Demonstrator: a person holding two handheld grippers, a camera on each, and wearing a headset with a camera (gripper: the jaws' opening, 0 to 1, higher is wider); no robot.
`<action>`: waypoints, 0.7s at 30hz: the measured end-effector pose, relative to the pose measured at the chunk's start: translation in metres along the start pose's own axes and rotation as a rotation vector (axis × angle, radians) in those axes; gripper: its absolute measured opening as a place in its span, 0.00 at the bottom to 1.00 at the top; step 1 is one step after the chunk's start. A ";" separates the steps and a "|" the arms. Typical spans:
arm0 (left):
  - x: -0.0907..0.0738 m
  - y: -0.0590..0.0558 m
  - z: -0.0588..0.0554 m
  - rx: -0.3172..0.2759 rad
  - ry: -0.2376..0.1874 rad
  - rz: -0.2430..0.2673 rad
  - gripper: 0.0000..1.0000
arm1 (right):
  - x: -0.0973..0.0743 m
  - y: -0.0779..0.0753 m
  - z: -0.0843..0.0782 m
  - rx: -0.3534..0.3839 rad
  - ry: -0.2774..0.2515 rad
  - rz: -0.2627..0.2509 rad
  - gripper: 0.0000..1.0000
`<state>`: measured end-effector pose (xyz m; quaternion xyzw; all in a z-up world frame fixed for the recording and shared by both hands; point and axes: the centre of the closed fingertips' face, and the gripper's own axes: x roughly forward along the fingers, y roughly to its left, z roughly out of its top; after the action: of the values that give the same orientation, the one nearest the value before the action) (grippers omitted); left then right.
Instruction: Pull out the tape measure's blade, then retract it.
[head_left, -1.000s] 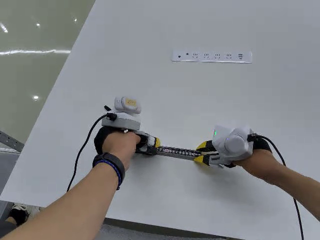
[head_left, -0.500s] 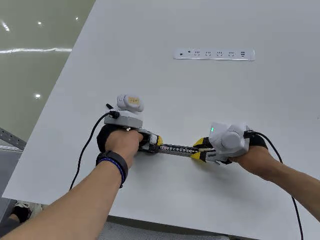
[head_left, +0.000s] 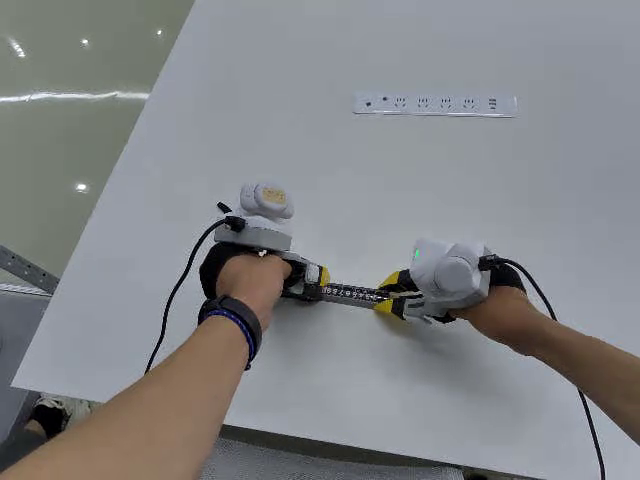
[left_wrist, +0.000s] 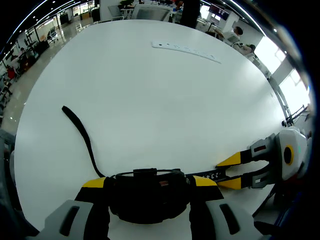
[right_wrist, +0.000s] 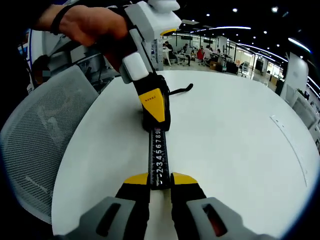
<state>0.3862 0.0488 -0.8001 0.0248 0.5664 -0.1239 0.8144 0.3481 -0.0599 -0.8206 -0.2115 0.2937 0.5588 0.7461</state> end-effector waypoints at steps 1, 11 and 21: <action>0.000 0.000 0.000 -0.003 0.000 -0.001 0.62 | 0.002 -0.001 0.002 -0.002 0.002 0.001 0.14; -0.001 0.000 -0.001 -0.008 -0.002 -0.001 0.62 | 0.007 -0.001 0.007 -0.006 -0.011 0.014 0.14; -0.002 -0.001 -0.002 -0.014 -0.008 -0.003 0.62 | 0.014 0.000 0.013 -0.016 -0.021 0.033 0.14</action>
<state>0.3834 0.0487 -0.7987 0.0179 0.5642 -0.1211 0.8165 0.3536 -0.0414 -0.8202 -0.2068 0.2847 0.5758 0.7380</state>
